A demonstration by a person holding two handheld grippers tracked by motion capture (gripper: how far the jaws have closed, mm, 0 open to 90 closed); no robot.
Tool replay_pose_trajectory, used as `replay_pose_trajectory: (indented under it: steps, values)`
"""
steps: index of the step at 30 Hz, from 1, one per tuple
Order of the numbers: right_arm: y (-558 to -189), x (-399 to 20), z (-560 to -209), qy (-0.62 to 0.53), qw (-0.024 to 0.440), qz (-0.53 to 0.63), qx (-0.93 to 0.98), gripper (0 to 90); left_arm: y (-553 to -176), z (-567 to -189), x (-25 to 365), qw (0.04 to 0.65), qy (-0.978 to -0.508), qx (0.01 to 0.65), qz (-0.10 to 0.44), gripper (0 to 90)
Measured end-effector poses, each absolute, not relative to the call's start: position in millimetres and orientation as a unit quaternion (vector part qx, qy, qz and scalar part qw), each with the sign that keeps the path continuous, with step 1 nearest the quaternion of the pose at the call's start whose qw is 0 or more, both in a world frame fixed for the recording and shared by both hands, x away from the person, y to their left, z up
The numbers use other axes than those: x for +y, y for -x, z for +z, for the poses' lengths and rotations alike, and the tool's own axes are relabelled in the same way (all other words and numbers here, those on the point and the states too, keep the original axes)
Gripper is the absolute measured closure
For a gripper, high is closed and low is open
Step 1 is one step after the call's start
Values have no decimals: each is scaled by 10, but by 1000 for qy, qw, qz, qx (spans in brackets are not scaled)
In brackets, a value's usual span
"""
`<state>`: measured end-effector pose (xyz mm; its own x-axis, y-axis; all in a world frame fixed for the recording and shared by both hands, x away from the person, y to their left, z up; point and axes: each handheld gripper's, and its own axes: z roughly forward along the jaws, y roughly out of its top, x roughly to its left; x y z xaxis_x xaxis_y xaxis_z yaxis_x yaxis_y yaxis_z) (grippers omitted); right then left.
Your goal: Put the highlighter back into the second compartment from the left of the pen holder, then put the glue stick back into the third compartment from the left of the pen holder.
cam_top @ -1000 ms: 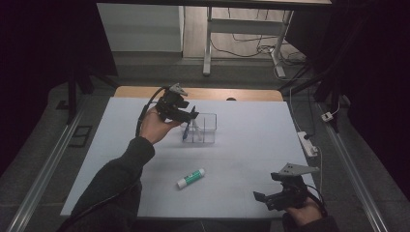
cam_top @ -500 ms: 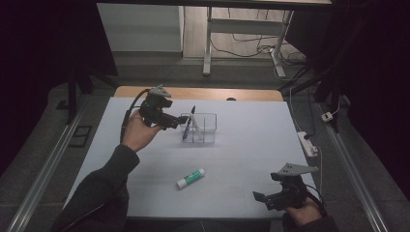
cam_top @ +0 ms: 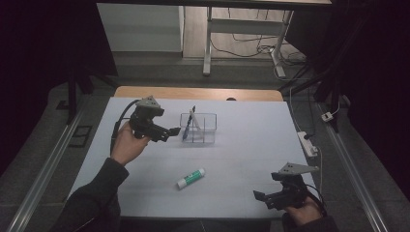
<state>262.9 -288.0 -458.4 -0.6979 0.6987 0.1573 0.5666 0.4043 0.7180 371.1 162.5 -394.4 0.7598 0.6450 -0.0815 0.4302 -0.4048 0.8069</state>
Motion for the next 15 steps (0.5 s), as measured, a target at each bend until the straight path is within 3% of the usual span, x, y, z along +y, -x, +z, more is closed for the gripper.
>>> replay_pose_trajectory:
  steps: [15]
  values:
    - [-2636,-2879,-4587,-383,84,390,833,0,-3405,-4157,1562,428,-841,312,114,0]
